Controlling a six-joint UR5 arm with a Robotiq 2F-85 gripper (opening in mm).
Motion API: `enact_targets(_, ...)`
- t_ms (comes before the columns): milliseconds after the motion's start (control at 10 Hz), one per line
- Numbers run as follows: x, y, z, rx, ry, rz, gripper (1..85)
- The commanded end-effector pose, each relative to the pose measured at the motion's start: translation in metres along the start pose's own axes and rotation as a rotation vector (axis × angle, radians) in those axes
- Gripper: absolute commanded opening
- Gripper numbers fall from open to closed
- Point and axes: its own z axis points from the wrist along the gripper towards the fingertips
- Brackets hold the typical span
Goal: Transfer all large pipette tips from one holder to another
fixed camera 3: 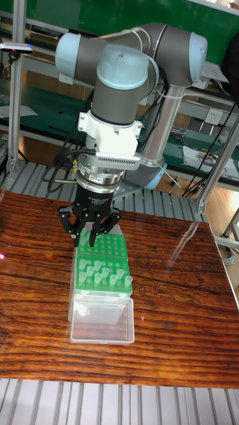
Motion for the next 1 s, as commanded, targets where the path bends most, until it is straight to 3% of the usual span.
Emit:
enact_targets(0,0.005,0.003,0.003,-0.009,-0.009,0.016,36.0)
enact_targets(900,0.015,0.005,0.006,-0.03,-0.003,0.024,35.7)
